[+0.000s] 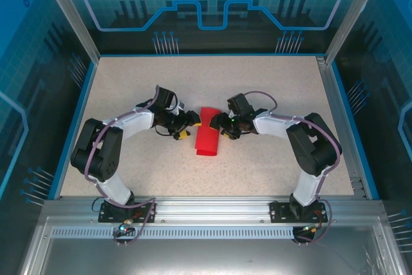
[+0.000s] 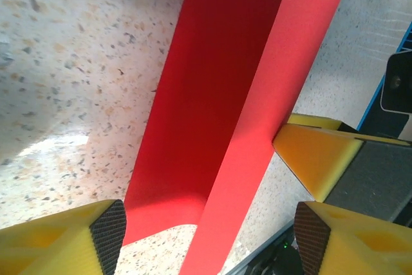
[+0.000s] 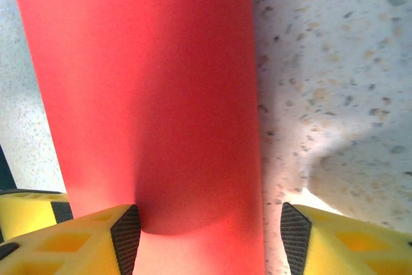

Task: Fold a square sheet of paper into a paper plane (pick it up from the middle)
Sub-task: Fold the square sheet of paper in half at the center of the table.

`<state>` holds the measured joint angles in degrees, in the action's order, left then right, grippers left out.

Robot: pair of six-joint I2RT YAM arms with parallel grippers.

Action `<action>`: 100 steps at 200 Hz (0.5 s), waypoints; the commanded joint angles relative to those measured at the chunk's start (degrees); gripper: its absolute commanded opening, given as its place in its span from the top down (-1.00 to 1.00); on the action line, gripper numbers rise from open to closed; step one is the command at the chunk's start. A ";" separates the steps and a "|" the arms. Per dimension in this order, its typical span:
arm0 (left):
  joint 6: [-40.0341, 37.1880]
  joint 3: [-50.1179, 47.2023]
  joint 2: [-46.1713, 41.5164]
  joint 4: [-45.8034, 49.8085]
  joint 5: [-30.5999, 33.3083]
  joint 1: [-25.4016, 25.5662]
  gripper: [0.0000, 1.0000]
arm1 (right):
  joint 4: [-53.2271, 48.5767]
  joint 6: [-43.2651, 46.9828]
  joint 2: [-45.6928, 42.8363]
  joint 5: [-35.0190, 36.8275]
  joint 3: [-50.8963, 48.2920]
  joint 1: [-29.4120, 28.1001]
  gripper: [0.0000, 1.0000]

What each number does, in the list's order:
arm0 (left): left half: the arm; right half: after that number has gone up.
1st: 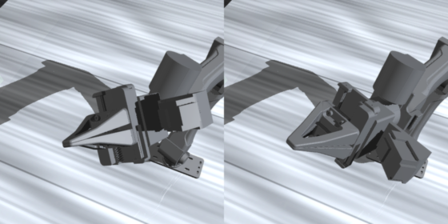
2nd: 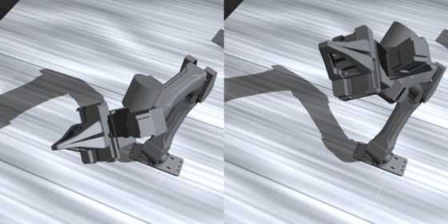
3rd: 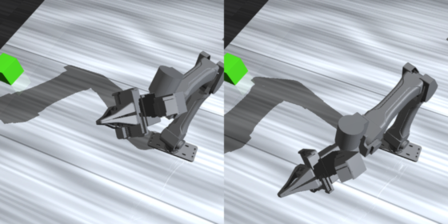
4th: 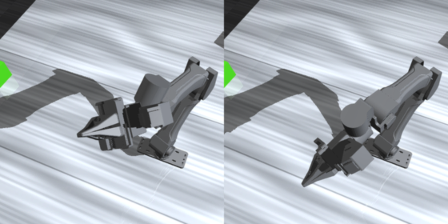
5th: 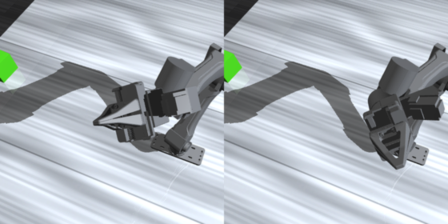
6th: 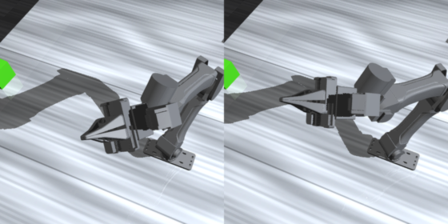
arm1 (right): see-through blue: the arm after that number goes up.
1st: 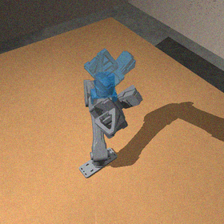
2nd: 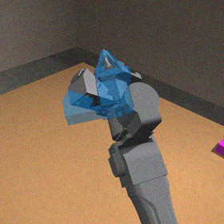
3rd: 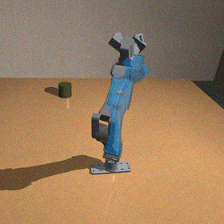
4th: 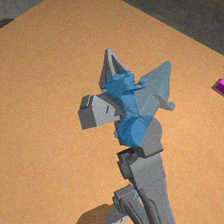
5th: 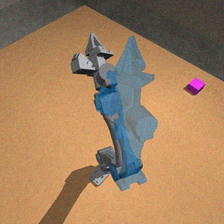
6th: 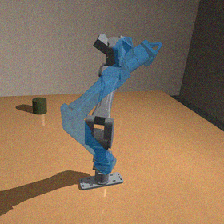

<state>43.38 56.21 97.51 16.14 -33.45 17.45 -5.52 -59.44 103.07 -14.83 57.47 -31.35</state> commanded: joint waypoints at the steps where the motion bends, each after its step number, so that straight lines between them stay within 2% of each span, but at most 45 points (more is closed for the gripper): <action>1: -0.92 1.65 1.00 -1.66 -4.19 0.97 -0.45 | -0.75 0.65 -1.03 -1.32 -1.17 0.68 -0.25; 100: -1.10 2.24 4.53 -3.40 -6.05 2.52 -0.34 | 6.23 -2.49 -2.01 -3.93 -5.50 2.44 -0.26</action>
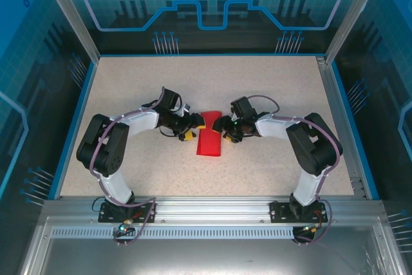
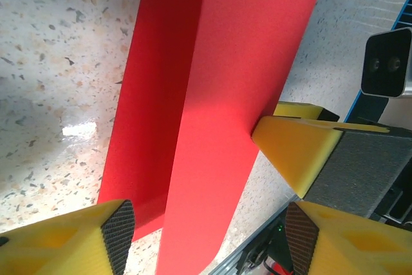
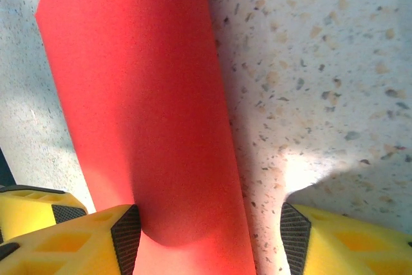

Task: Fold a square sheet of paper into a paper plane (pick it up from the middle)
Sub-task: Fold the square sheet of paper in half at the center of the table, then hold the square sheet of paper at the center of the table.

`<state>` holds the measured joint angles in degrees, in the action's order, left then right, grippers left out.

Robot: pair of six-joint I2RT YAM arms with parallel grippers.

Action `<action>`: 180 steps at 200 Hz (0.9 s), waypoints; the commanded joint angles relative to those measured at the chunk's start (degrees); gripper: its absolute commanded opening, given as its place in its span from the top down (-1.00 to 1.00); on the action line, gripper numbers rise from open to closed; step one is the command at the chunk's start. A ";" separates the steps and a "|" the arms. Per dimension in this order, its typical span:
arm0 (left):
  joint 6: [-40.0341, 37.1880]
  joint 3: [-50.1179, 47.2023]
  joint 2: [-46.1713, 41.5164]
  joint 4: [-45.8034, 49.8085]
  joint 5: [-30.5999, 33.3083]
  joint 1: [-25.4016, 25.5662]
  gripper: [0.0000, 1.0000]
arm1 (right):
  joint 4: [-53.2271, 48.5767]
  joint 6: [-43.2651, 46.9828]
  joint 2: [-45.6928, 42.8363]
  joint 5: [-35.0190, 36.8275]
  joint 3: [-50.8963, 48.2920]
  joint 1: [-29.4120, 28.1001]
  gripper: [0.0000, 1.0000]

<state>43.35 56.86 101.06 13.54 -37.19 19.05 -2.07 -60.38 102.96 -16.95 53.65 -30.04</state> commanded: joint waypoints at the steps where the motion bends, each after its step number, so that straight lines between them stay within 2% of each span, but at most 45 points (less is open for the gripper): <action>1: -1.08 1.63 0.99 -0.80 -2.34 0.91 -0.34 | 2.86 -1.65 -1.98 -1.79 -1.69 1.08 -0.26; 74: -1.34 2.33 2.34 -1.50 -2.74 1.73 0.19 | 5.66 -3.17 -2.15 -2.69 -2.81 1.48 -0.27; 135: -2.08 2.54 1.89 -3.29 -1.04 1.78 0.85 | 2.18 1.30 -5.47 -1.55 -2.93 2.06 -0.32; 180: -4.02 3.77 2.72 -1.90 -0.60 1.73 0.91 | -0.93 6.34 -7.77 -2.32 -2.94 3.15 -0.45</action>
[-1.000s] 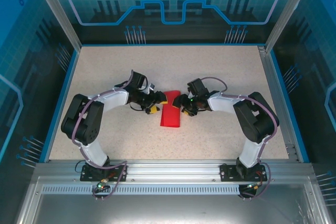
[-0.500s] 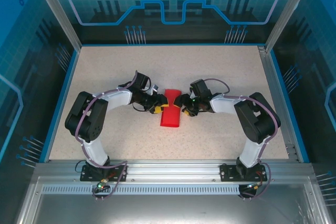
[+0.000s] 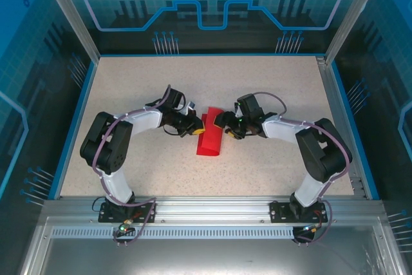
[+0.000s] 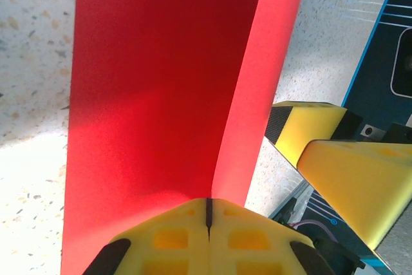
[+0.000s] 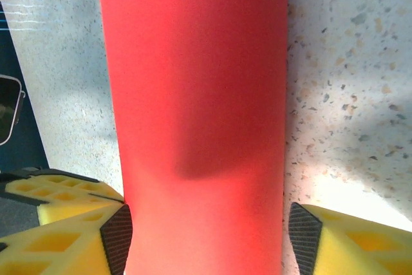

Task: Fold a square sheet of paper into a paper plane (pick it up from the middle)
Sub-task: Hold the square sheet of paper at the center of the table.

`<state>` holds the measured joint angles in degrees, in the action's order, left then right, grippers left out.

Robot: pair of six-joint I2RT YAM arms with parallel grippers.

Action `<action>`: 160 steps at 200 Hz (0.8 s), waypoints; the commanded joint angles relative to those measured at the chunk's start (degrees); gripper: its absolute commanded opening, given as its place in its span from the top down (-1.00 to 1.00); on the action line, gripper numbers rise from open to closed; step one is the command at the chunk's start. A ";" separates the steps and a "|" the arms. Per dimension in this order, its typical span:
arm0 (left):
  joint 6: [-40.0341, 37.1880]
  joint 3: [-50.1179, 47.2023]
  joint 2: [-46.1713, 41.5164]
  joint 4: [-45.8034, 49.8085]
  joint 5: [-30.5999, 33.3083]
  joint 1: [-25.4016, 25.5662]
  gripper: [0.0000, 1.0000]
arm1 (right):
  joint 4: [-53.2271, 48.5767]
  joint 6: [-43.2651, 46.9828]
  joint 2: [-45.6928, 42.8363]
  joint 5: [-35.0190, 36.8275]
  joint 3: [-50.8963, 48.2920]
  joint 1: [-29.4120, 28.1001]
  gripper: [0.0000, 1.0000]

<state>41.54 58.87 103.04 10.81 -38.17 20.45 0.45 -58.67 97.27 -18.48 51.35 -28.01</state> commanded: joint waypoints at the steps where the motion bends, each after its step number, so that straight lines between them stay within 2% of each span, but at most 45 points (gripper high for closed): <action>1: -2.27 1.77 0.70 0.86 0.42 0.36 0.91 | -3.62 4.85 -2.13 -0.78 -0.64 1.11 -0.46; 40: -2.87 1.95 0.65 1.41 0.56 0.38 0.91 | -12.87 12.68 -0.31 -1.44 3.78 0.94 -0.31; 65: -2.76 2.12 1.01 1.49 0.48 0.38 0.91 | -13.85 14.76 1.62 -3.75 6.13 0.19 -0.23; 96: -2.78 2.25 0.92 1.75 0.50 0.38 0.91 | -17.77 15.03 4.62 -0.91 8.82 -0.47 -0.17; 160: -2.71 1.78 0.52 2.11 0.82 0.38 0.92 | -14.07 13.32 5.02 -2.61 7.30 0.22 -0.19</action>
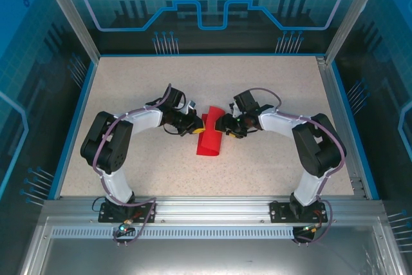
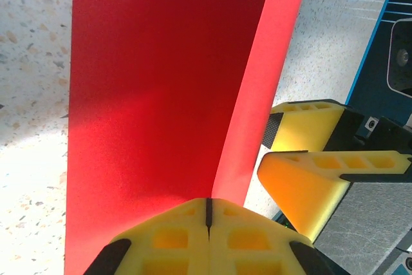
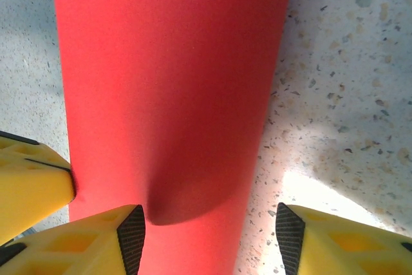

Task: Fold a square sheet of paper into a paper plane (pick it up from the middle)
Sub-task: Hold the square sheet of paper at the center of the table.

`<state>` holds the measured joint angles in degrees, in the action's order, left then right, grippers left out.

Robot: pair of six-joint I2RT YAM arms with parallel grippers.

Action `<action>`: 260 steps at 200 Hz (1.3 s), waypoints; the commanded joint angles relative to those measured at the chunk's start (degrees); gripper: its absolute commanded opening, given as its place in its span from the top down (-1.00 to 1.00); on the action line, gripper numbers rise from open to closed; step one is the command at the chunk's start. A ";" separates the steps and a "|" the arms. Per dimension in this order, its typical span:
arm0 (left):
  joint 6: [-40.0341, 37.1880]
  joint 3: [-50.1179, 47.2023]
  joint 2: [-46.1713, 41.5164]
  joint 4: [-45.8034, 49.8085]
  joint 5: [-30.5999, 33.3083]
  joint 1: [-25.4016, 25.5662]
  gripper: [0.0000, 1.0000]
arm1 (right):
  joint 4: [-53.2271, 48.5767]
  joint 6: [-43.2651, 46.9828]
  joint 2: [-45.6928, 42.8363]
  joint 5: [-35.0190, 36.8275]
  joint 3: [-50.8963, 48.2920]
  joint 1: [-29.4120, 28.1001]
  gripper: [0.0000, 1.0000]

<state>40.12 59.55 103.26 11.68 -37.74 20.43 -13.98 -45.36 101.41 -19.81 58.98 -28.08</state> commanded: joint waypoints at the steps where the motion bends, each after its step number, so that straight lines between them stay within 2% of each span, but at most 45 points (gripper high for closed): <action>1: -1.28 1.05 0.33 1.19 0.38 0.36 0.92 | 0.35 0.06 0.94 -1.28 -0.34 0.34 -0.19; 38: -1.18 0.92 0.02 1.22 0.47 0.40 0.90 | 0.00 0.78 2.69 -1.88 0.25 -0.07 -0.19; 57: -1.18 0.67 -0.60 1.50 1.02 0.40 0.80 | -0.72 1.07 3.74 -1.73 1.02 -0.57 -0.19; 68: -1.14 0.43 -1.44 2.18 2.32 0.34 0.60 | -1.13 1.16 4.35 -1.47 1.52 -0.94 -0.19; 85: -1.09 0.06 -3.54 3.51 4.90 0.36 0.48 | -2.09 1.20 5.10 -0.45 2.56 -1.84 -0.19; 97: -1.18 0.30 -5.09 6.17 8.50 0.40 0.16 | -3.59 1.33 5.67 0.80 3.63 -2.37 -0.20; 120: -1.44 0.59 -8.39 10.20 14.48 0.39 -0.11 | -5.95 0.74 6.70 3.11 5.22 -3.10 -0.22; 156: -1.53 0.66 -11.56 12.81 19.07 0.32 -0.20 | -10.52 1.82 9.14 4.77 8.92 -4.47 -0.23; 186: -1.44 0.50 -12.18 13.11 19.44 0.23 -0.21 | -16.17 0.97 10.73 8.40 11.61 -4.97 -0.23; 260: -1.18 -0.10 -12.59 13.32 20.80 0.14 -0.23 | -21.72 1.19 14.18 10.02 15.31 -5.37 -0.28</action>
<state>39.44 59.55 92.29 23.07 -18.61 20.43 -29.45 -44.51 112.42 -13.43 73.28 -32.77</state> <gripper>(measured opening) 0.615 0.633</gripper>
